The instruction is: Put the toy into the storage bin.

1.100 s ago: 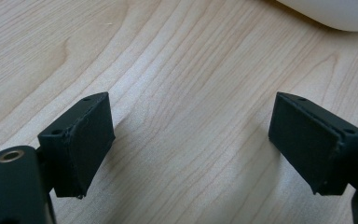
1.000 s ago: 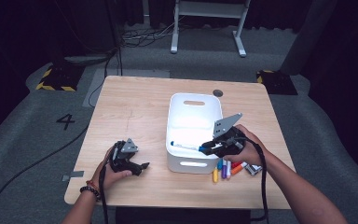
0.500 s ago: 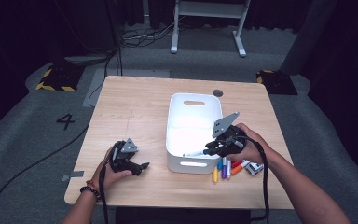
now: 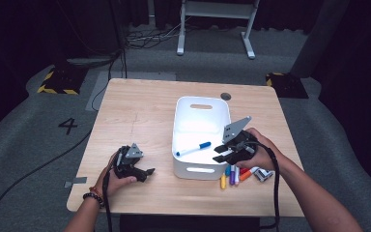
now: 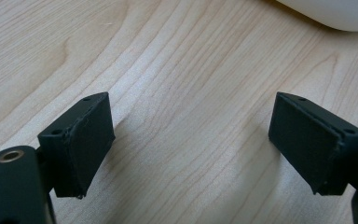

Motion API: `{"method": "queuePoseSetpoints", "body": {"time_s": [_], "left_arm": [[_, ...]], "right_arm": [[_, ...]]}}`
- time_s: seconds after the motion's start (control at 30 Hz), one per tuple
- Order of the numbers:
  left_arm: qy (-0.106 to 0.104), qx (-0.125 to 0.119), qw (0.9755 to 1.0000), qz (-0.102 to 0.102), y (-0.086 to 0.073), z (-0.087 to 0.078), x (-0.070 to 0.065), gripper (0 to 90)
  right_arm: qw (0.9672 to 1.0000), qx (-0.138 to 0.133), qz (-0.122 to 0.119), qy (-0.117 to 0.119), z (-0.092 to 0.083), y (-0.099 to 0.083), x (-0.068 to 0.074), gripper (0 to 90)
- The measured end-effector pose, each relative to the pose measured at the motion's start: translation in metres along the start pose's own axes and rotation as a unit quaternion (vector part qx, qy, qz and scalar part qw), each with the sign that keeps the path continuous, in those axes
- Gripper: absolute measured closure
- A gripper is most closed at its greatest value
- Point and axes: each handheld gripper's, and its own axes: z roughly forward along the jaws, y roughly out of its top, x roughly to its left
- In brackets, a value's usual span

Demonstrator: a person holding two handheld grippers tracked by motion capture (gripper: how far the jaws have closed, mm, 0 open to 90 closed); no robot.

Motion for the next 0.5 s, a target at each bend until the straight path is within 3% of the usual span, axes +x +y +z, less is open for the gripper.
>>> {"method": "queuePoseSetpoints", "body": {"time_s": [0.1, 0.13, 0.2, 0.27, 0.37, 0.4, 0.5], "left_arm": [[0.0, 0.0, 1.0, 0.0, 0.0, 0.0, 0.0, 14.3], [0.0, 0.0, 1.0, 0.0, 0.0, 0.0, 0.0, 14.3], [0.0, -0.001, 1.0, 0.0, 0.0, 0.0, 0.0, 14.3], [0.0, 0.0, 1.0, 0.0, 0.0, 0.0, 0.0, 14.3], [0.0, 0.0, 1.0, 0.0, 0.0, 0.0, 0.0, 14.3], [0.0, 0.0, 1.0, 0.0, 0.0, 0.0, 0.0, 14.3], [0.0, 0.0, 1.0, 0.0, 0.0, 0.0, 0.0, 14.3]], "right_arm": [[0.9998, -0.016, -0.001, -0.013, -0.007, -0.004, -0.001, 61.0], [0.9989, -0.041, -0.005, -0.021, -0.016, -0.01, -0.002, 60.9], [0.9981, -0.055, -0.004, -0.027, -0.021, -0.013, -0.003, 60.4], [0.9959, -0.075, -0.005, -0.052, -0.034, -0.022, -0.004, 59.3], [0.9907, -0.112, 0.017, -0.076, -0.049, -0.039, -0.01, 59.1], [0.9907, -0.112, 0.017, -0.076, -0.049, -0.039, -0.01, 59.1], [0.9849, -0.124, 0.039, -0.115, -0.059, -0.065, -0.023, 60.1]]}}
